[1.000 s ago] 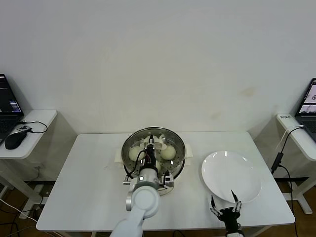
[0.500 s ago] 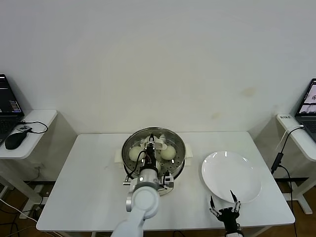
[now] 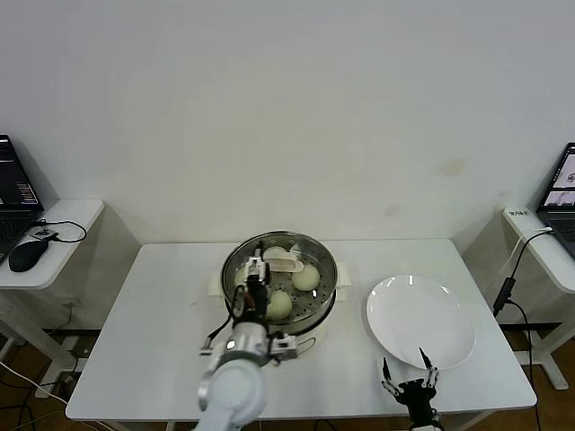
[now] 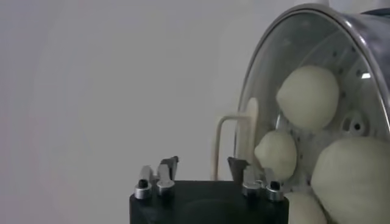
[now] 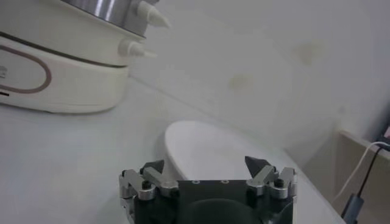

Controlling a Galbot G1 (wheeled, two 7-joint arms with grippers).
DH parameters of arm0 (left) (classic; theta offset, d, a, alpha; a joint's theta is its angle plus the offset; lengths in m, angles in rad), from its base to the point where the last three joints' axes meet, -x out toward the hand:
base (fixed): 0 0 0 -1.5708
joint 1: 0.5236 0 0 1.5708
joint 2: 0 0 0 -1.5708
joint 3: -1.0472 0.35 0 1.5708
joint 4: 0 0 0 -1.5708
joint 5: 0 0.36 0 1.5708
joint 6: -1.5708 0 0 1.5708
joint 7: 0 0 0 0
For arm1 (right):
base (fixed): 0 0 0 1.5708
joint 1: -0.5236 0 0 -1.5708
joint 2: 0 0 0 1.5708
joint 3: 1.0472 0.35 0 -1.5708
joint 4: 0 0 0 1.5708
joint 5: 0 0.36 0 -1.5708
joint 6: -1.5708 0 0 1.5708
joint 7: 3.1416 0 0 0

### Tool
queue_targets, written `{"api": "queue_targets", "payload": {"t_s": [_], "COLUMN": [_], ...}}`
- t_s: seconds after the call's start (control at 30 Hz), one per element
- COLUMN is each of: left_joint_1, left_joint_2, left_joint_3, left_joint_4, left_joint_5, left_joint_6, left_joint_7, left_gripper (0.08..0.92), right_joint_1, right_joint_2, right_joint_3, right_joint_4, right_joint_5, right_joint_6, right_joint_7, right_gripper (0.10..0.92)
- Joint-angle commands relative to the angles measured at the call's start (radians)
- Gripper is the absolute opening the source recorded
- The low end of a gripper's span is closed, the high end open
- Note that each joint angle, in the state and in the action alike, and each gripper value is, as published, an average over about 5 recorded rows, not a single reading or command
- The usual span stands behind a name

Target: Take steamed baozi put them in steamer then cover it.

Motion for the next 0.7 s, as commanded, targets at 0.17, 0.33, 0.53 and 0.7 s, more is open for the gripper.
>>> {"api": "queue_targets", "payload": {"t_s": [0.17,0.33,0.53,0.7], "left_joint_1": [0.498,0.572,0.592,0.584], "left_joint_2": [0.265,0.238,0.265,0.242], "left_joint_3": [-0.478,-0.585,-0.569,-0.561], "left_joint_4": [-0.254,-0.169,-0.108,-0.056], "left_joint_5": [-1.389,-1.698,-1.823,-1.744], "left_joint_6": [-0.465,-0.536,-0.476,-0.475], "left_joint_7": [-0.446,-0.425,-0.422,-0.402], "left_gripper": [0.814,0.822,0.823,0.823], "right_joint_1": [-0.043,-0.067,-0.130,-0.194], "right_joint_2": [-0.042,-0.084,-0.133,-0.159], "right_joint_3": [0.002,-0.020,-0.049,-0.049], "right_joint_4": [0.037,0.064,0.139,0.203], "right_joint_5": [0.085,0.178,0.296,0.339], "right_joint_6": [-0.001,0.004,-0.016,-0.042], "right_joint_7": [-0.019,-0.029,-0.054,-0.073], "right_gripper": [0.823,0.823,0.823,0.823]}}
